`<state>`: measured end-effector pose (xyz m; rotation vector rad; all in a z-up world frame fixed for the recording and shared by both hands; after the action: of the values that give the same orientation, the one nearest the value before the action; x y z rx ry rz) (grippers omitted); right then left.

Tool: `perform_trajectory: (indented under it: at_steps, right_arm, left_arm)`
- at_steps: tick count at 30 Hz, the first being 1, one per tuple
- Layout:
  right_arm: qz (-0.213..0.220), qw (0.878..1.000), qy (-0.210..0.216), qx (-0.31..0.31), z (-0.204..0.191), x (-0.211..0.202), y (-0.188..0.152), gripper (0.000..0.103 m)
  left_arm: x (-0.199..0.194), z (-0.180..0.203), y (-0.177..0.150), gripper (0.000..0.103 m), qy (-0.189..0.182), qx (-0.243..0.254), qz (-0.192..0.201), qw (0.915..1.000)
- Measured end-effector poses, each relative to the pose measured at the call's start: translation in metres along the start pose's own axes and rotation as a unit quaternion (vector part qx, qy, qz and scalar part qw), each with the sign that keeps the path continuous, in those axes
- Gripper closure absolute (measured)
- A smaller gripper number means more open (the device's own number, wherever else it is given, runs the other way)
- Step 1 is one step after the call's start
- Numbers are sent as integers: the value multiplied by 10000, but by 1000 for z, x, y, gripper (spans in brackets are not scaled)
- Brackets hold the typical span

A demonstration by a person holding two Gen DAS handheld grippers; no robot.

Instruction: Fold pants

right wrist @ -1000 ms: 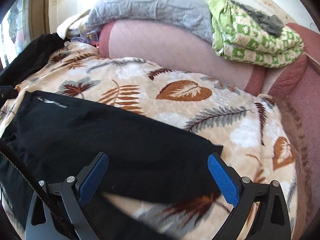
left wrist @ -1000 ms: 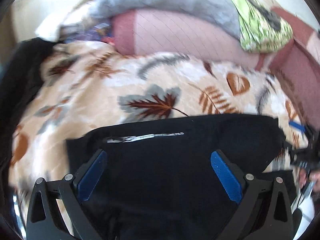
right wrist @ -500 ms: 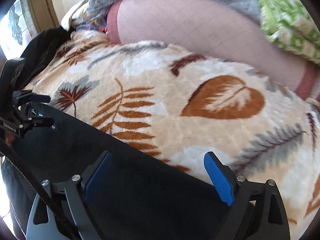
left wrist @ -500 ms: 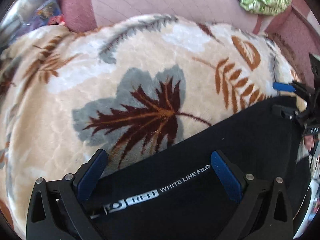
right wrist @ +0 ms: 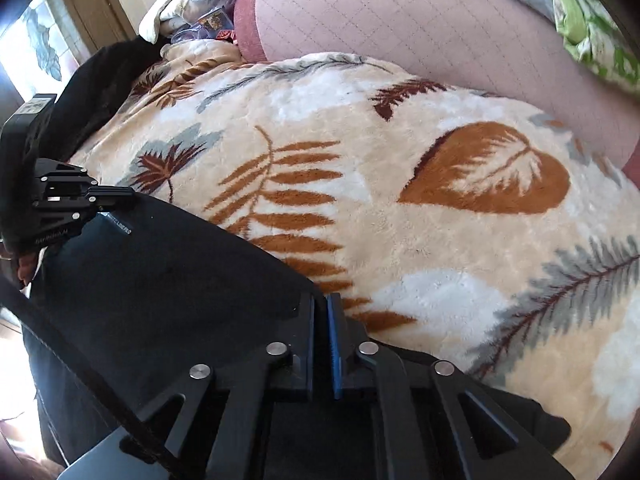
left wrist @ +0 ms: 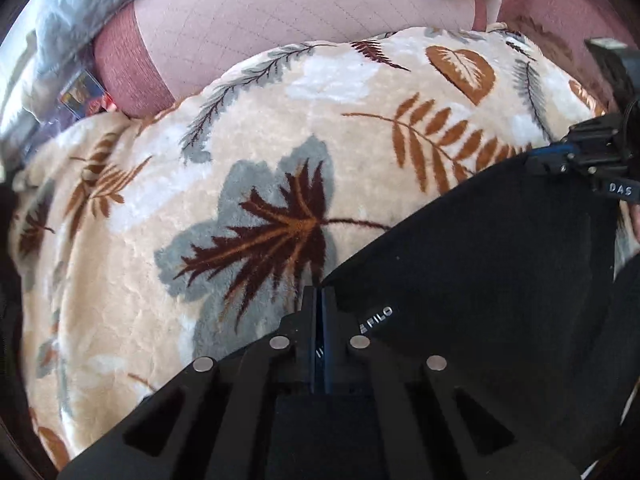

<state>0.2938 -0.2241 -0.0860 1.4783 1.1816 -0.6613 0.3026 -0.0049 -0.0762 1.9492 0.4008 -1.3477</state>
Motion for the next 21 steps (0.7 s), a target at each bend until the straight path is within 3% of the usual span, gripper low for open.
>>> perform_trajectory:
  at_steps: [11, 16, 21]
  right_arm:
    - [611, 9981, -12, -20, -38, -83, -34, 100]
    - [741, 9972, 98, -45, -59, -119, -85, 100]
    - [595, 9979, 195, -191, -85, -129, -159, 100]
  left_arm:
    - [-105, 25, -37, 101, 26, -548, 899, 9944]
    - [-143, 57, -80, 101, 24, -825, 1174, 9896]
    - [-161, 89, -136, 101, -40, -1282, 1274, 9835]
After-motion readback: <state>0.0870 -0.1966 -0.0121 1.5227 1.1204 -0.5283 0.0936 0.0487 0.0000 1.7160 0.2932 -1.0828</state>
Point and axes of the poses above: each gripper's, at about its wrist camera, not at the fingertips, and x roughly the way its jaws point, z to its right, y to its top, the point moved 8 cm from there along x, roughly the way its jaws point, and after that the axes turned 14 degrees about x, right-handed, at the moved point
